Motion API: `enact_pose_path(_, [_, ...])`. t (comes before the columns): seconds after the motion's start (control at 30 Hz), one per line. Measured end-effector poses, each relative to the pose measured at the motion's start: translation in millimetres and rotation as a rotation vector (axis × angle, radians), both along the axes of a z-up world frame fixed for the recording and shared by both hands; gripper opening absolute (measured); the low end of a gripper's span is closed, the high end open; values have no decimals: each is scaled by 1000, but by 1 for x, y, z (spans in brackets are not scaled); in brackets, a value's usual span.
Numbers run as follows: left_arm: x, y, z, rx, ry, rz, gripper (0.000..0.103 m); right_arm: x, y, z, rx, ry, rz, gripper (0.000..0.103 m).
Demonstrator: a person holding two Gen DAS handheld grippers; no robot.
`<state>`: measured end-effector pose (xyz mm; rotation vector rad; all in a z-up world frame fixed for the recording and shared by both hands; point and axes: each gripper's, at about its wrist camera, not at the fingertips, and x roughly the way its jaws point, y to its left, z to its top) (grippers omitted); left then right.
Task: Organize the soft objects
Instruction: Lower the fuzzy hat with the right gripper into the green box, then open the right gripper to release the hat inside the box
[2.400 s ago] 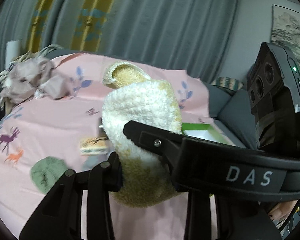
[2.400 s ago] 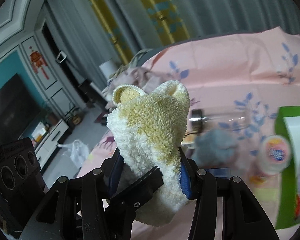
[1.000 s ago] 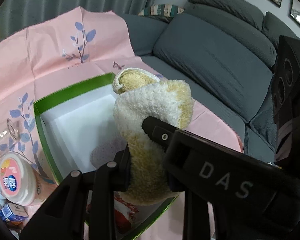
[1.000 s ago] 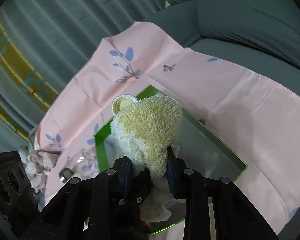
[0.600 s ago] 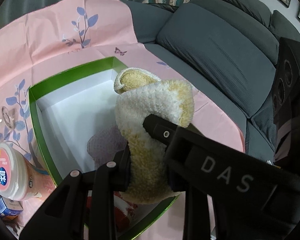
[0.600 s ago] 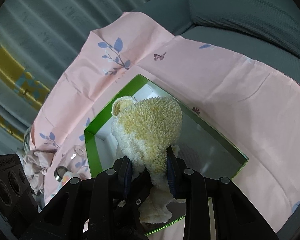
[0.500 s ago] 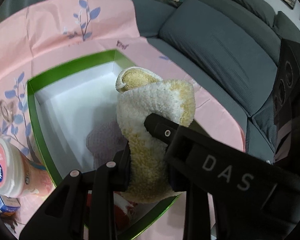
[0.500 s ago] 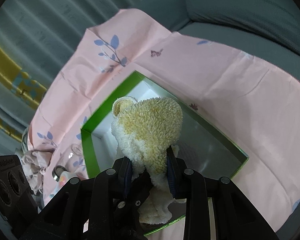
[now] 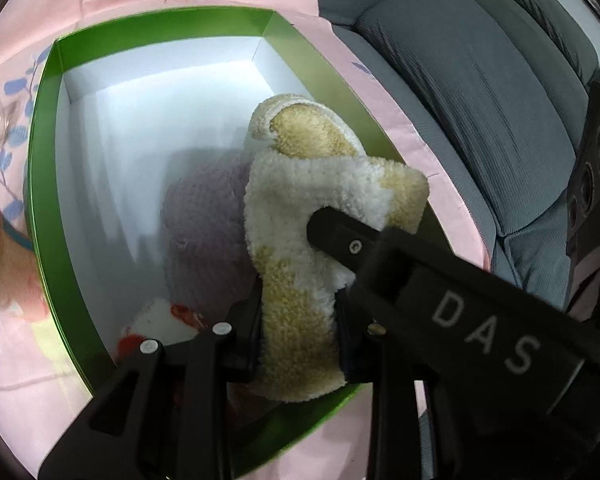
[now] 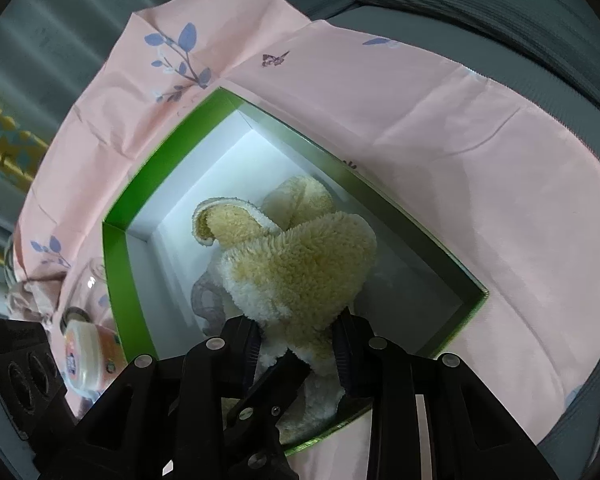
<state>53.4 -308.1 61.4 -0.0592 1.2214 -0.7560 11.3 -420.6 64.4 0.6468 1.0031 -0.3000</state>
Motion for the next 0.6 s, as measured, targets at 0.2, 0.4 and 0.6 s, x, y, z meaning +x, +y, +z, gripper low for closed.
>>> enact_pose_path(0.2, [-7, 3, -3, -20, 63, 56, 28, -5, 2, 1, 2, 21, 5, 32])
enact_pose_path(0.4, [-15, 7, -6, -28, 100, 83, 28, -7, 5, 3, -14, 52, 15, 32])
enact_pose_path(0.6, [-17, 10, -7, -24, 117, 73, 29, -6, 6, 5, -28, 62, 22, 33])
